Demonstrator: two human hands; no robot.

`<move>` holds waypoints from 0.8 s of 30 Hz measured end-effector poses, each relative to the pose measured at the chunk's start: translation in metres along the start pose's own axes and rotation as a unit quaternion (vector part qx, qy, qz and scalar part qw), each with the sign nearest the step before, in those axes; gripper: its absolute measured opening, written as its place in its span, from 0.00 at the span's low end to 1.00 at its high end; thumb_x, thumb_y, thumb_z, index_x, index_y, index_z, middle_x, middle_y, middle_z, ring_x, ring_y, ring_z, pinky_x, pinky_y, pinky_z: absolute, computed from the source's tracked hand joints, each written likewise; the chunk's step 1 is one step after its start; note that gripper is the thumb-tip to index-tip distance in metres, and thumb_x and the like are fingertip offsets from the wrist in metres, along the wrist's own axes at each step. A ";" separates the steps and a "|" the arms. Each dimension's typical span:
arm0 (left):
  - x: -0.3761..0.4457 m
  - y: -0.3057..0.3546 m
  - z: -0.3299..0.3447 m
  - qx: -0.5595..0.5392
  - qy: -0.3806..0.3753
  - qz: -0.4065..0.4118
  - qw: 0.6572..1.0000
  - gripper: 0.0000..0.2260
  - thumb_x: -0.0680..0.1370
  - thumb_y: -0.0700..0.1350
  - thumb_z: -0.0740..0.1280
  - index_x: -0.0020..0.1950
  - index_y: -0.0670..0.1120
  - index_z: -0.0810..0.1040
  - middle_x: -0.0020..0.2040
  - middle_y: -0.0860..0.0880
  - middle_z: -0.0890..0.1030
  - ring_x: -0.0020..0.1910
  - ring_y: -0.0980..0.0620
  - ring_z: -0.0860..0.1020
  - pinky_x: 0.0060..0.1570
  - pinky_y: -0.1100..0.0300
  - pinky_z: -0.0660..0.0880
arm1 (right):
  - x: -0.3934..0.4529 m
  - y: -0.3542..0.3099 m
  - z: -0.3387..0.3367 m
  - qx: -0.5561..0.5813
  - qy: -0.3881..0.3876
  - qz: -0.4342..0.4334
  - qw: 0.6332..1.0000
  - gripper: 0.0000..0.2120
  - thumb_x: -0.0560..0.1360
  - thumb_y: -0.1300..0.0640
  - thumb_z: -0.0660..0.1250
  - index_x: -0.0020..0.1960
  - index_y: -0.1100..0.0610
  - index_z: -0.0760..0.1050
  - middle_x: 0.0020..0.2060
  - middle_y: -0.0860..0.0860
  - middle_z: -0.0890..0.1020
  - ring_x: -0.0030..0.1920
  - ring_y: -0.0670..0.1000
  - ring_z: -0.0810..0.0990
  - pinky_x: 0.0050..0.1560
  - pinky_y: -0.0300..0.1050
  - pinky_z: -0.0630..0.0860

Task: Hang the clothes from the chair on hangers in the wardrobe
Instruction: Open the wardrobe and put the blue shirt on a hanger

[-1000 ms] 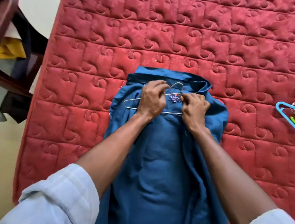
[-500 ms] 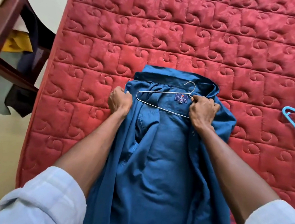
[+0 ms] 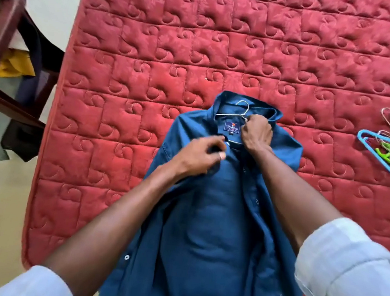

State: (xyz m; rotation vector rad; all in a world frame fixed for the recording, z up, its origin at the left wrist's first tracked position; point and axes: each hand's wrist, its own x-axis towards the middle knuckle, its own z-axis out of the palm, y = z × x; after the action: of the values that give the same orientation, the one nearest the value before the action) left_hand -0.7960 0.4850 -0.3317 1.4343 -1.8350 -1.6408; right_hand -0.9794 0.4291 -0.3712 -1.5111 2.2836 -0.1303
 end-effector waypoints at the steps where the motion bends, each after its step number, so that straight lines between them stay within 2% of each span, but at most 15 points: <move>1: -0.004 -0.006 0.012 0.024 -0.057 -0.015 0.998 0.09 0.77 0.41 0.68 0.56 0.46 0.81 0.72 0.50 0.72 0.49 0.54 0.81 0.49 0.60 0.74 | 0.001 0.000 0.000 0.036 -0.013 -0.007 0.999 0.13 0.75 0.63 0.59 0.53 0.61 0.80 0.52 0.64 0.81 0.53 0.65 0.80 0.51 0.54 0.76; 2: -0.010 -0.012 0.022 0.037 -0.059 -0.014 0.997 0.11 0.77 0.40 0.67 0.59 0.45 0.80 0.73 0.51 0.70 0.45 0.52 0.82 0.49 0.61 0.76 | 0.000 0.000 0.000 0.073 -0.025 -0.017 0.997 0.14 0.74 0.62 0.59 0.55 0.58 0.80 0.51 0.64 0.82 0.53 0.65 0.80 0.51 0.53 0.76; 3: -0.015 -0.016 0.028 0.037 -0.016 -0.005 0.999 0.12 0.77 0.41 0.67 0.60 0.45 0.80 0.72 0.51 0.73 0.43 0.51 0.83 0.50 0.60 0.77 | -0.001 0.002 0.001 0.105 -0.029 -0.028 0.994 0.16 0.73 0.62 0.59 0.57 0.55 0.80 0.51 0.62 0.83 0.53 0.64 0.80 0.51 0.53 0.76; 5: -0.028 -0.028 0.035 0.029 0.148 -0.010 0.989 0.13 0.76 0.43 0.65 0.59 0.46 0.81 0.60 0.48 0.82 0.46 0.50 0.83 0.54 0.57 0.77 | -0.013 0.010 0.002 0.147 -0.001 -0.043 0.988 0.18 0.73 0.63 0.59 0.58 0.54 0.79 0.50 0.60 0.83 0.51 0.62 0.80 0.51 0.51 0.75; 7: -0.043 -0.042 0.038 0.051 0.285 -0.039 0.956 0.11 0.77 0.43 0.64 0.56 0.44 0.81 0.52 0.45 0.83 0.50 0.45 0.81 0.55 0.56 0.74 | -0.035 0.022 0.004 0.177 0.052 -0.037 0.982 0.15 0.74 0.63 0.61 0.58 0.58 0.79 0.50 0.60 0.81 0.52 0.60 0.78 0.54 0.50 0.71; 8: -0.050 -0.049 0.038 0.066 0.318 -0.056 0.944 0.09 0.77 0.43 0.63 0.53 0.43 0.81 0.50 0.44 0.82 0.50 0.44 0.80 0.53 0.55 0.72 | -0.050 0.029 0.004 0.192 0.072 -0.026 0.979 0.13 0.74 0.62 0.62 0.57 0.60 0.79 0.50 0.60 0.80 0.53 0.60 0.77 0.55 0.49 0.69; 10: -0.067 -0.061 0.042 0.091 0.335 -0.083 0.934 0.06 0.78 0.44 0.65 0.50 0.44 0.79 0.47 0.45 0.79 0.47 0.42 0.78 0.50 0.51 0.72 | -0.086 0.042 0.010 0.204 0.094 0.006 0.974 0.11 0.74 0.61 0.65 0.55 0.61 0.78 0.51 0.60 0.78 0.53 0.61 0.77 0.56 0.50 0.70; 12: -0.085 -0.071 0.047 0.126 0.329 -0.083 0.932 0.07 0.78 0.47 0.66 0.49 0.44 0.78 0.45 0.45 0.78 0.45 0.42 0.78 0.50 0.47 0.74 | -0.125 0.053 0.018 0.171 0.111 0.032 0.979 0.14 0.72 0.58 0.68 0.57 0.61 0.77 0.52 0.59 0.77 0.55 0.62 0.76 0.57 0.54 0.70; 15: -0.112 -0.083 0.060 0.179 0.311 -0.107 0.928 0.15 0.77 0.56 0.63 0.50 0.45 0.77 0.47 0.45 0.78 0.49 0.42 0.77 0.52 0.46 0.72 | -0.179 0.067 0.029 0.079 0.124 0.069 0.987 0.23 0.70 0.55 0.71 0.63 0.60 0.74 0.59 0.59 0.75 0.60 0.62 0.73 0.57 0.58 0.68; 18: -0.138 -0.090 0.071 0.208 0.306 -0.165 0.914 0.22 0.75 0.63 0.63 0.54 0.44 0.77 0.50 0.44 0.78 0.52 0.41 0.76 0.52 0.46 0.71 | -0.221 0.080 0.032 0.041 0.119 0.138 0.982 0.29 0.69 0.53 0.73 0.66 0.60 0.71 0.64 0.59 0.73 0.64 0.62 0.71 0.59 0.59 0.66; 21: -0.166 -0.093 0.082 0.245 0.284 -0.217 0.901 0.23 0.72 0.60 0.71 0.55 0.43 0.75 0.52 0.42 0.78 0.56 0.40 0.75 0.54 0.44 0.70 | -0.256 0.094 0.033 0.019 0.091 0.192 0.977 0.28 0.69 0.54 0.73 0.67 0.62 0.70 0.64 0.60 0.73 0.64 0.62 0.70 0.59 0.58 0.65; 24: -0.192 -0.095 0.087 0.228 0.289 -0.262 0.892 0.22 0.72 0.57 0.73 0.55 0.42 0.75 0.53 0.40 0.77 0.56 0.38 0.75 0.56 0.44 0.70 | -0.285 0.107 0.037 -0.005 0.043 0.225 0.974 0.23 0.71 0.55 0.72 0.62 0.62 0.72 0.60 0.61 0.75 0.61 0.63 0.72 0.59 0.58 0.65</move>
State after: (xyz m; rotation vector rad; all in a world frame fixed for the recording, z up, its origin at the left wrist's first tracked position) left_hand -0.7287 0.7036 -0.3677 2.4631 -1.5983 -0.7832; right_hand -0.9622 0.7347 -0.3582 -0.9727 2.6331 -0.0560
